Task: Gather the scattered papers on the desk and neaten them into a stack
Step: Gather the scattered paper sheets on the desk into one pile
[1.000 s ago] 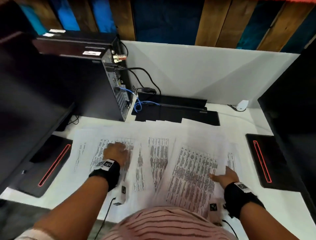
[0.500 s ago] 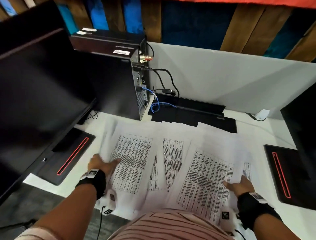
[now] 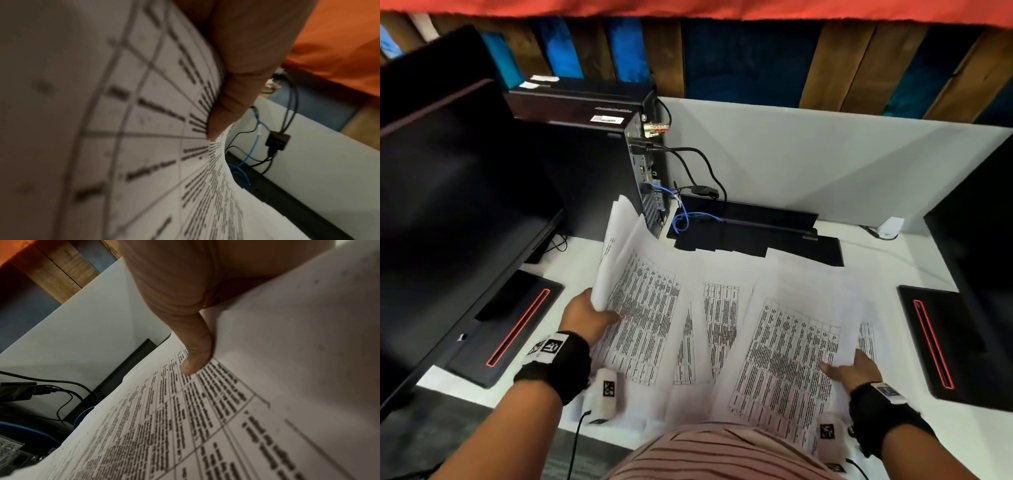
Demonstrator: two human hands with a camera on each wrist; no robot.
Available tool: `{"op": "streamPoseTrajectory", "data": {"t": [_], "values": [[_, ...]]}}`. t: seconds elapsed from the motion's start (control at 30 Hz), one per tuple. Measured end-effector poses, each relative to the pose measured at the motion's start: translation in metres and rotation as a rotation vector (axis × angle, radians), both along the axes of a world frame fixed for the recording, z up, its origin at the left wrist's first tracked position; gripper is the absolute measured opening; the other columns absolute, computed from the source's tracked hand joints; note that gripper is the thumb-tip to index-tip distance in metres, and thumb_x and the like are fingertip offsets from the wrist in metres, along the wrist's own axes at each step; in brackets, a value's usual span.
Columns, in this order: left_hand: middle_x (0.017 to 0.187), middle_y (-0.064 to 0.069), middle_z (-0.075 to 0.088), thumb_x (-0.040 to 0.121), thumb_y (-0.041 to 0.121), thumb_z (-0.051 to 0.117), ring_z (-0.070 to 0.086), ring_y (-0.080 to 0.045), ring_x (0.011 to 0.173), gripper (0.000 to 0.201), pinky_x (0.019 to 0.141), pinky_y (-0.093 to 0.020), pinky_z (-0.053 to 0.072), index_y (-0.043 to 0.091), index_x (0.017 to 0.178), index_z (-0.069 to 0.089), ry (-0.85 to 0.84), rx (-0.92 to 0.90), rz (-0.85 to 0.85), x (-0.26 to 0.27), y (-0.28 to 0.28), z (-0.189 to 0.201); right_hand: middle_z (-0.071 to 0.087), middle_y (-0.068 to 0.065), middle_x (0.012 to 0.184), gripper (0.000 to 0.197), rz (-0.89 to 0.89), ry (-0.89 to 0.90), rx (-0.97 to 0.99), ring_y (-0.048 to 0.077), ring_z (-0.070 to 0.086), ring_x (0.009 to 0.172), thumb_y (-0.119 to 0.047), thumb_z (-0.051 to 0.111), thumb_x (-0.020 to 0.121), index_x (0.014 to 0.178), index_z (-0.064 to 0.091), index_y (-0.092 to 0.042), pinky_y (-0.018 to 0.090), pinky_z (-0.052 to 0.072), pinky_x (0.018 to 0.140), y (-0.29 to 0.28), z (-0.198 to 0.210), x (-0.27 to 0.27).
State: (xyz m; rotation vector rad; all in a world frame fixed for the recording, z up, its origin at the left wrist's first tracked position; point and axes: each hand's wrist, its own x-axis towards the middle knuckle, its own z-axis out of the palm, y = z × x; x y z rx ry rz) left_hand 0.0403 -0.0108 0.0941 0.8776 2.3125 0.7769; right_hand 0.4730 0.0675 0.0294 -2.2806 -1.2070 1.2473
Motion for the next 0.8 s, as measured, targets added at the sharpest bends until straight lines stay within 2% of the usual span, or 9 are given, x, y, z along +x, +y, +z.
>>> {"op": "streamPoseTrajectory", "data": {"t": [0.1, 0.27, 0.37, 0.43, 0.5, 0.57, 0.67, 0.77, 0.8], "values": [[0.078, -0.010, 0.059, 0.070, 0.005, 0.074, 0.053, -0.027, 0.068, 0.032, 0.052, -0.025, 0.037, 0.004, 0.099, 0.060, 0.131, 0.060, -0.057, 0.011, 0.002, 0.035, 0.060, 0.025, 0.126, 0.058, -0.017, 0.014, -0.003, 0.036, 0.057, 0.117, -0.005, 0.078, 0.076, 0.126, 0.051, 0.007, 0.033, 0.042, 0.094, 0.000, 0.002, -0.001], [0.089, -0.008, 0.064, 0.073, 0.005, 0.069, 0.059, -0.027, 0.080, 0.035, 0.060, -0.028, 0.042, 0.013, 0.106, 0.059, 0.282, 0.265, -0.147, 0.029, 0.009, 0.112, 0.064, 0.024, 0.120, 0.052, -0.018, 0.020, -0.019, 0.033, 0.061, 0.104, -0.005, 0.080, 0.074, 0.119, 0.056, 0.004, 0.035, 0.045, 0.093, 0.003, -0.002, 0.000], [0.087, -0.009, 0.066, 0.072, 0.005, 0.071, 0.060, -0.023, 0.074, 0.031, 0.058, -0.023, 0.043, 0.017, 0.100, 0.061, 0.300, 0.440, -0.199, 0.047, 0.012, 0.158, 0.061, 0.022, 0.124, 0.061, 0.005, 0.017, -0.024, 0.034, 0.058, 0.113, -0.011, 0.082, 0.073, 0.125, 0.052, 0.003, 0.033, 0.043, 0.092, 0.003, -0.002, 0.000], [0.085, -0.006, 0.065, 0.072, 0.007, 0.073, 0.057, -0.012, 0.071, 0.030, 0.059, -0.021, 0.044, 0.018, 0.097, 0.060, 0.281, 0.547, -0.252, 0.063, 0.013, 0.185, 0.061, 0.022, 0.121, 0.062, -0.001, 0.026, -0.018, 0.032, 0.058, 0.105, -0.010, 0.082, 0.072, 0.125, 0.052, 0.002, 0.032, 0.043, 0.087, 0.004, -0.003, 0.001], [0.077, 0.006, 0.060, 0.072, 0.008, 0.076, 0.052, 0.005, 0.065, 0.031, 0.058, -0.012, 0.043, 0.025, 0.089, 0.057, 0.210, 0.639, -0.289, 0.081, 0.015, 0.205, 0.062, 0.019, 0.111, 0.059, 0.003, 0.022, -0.015, 0.027, 0.055, 0.092, -0.011, 0.083, 0.070, 0.121, 0.054, 0.000, 0.031, 0.043, 0.082, 0.003, -0.005, 0.002], [0.080, 0.005, 0.061, 0.070, 0.009, 0.080, 0.055, 0.001, 0.068, 0.032, 0.065, -0.018, 0.047, 0.022, 0.090, 0.058, 0.095, 0.678, -0.297, 0.091, 0.022, 0.210, 0.063, 0.015, 0.105, 0.058, 0.023, 0.014, -0.012, 0.025, 0.054, 0.089, -0.014, 0.085, 0.068, 0.117, 0.055, -0.002, 0.031, 0.045, 0.081, 0.003, -0.005, 0.003], [0.096, -0.008, 0.070, 0.064, 0.011, 0.082, 0.066, -0.023, 0.084, 0.042, 0.075, -0.035, 0.055, 0.010, 0.101, 0.060, -0.094, 0.645, -0.299, 0.102, 0.043, 0.187, 0.065, 0.015, 0.103, 0.054, 0.035, 0.040, -0.013, 0.025, 0.057, 0.087, -0.014, 0.084, 0.069, 0.114, 0.058, -0.002, 0.030, 0.045, 0.077, 0.003, -0.006, 0.005], [0.083, -0.005, 0.063, 0.068, -0.001, 0.078, 0.059, -0.020, 0.070, 0.037, 0.060, -0.023, 0.051, 0.008, 0.096, 0.056, -0.251, 0.498, -0.293, 0.121, 0.062, 0.135, 0.066, 0.016, 0.107, 0.046, 0.035, 0.124, -0.005, 0.024, 0.057, 0.085, -0.009, 0.076, 0.077, 0.118, 0.058, 0.000, 0.025, 0.043, 0.068, -0.001, -0.004, 0.009], [0.082, -0.006, 0.060, 0.069, -0.002, 0.077, 0.056, -0.021, 0.069, 0.037, 0.058, -0.025, 0.051, 0.008, 0.096, 0.055, -0.287, 0.424, -0.287, 0.129, 0.067, 0.112, 0.065, 0.016, 0.109, 0.044, 0.023, 0.150, 0.005, 0.025, 0.058, 0.088, -0.009, 0.071, 0.082, 0.122, 0.056, 0.001, 0.025, 0.045, 0.066, -0.002, -0.002, 0.011]]}}
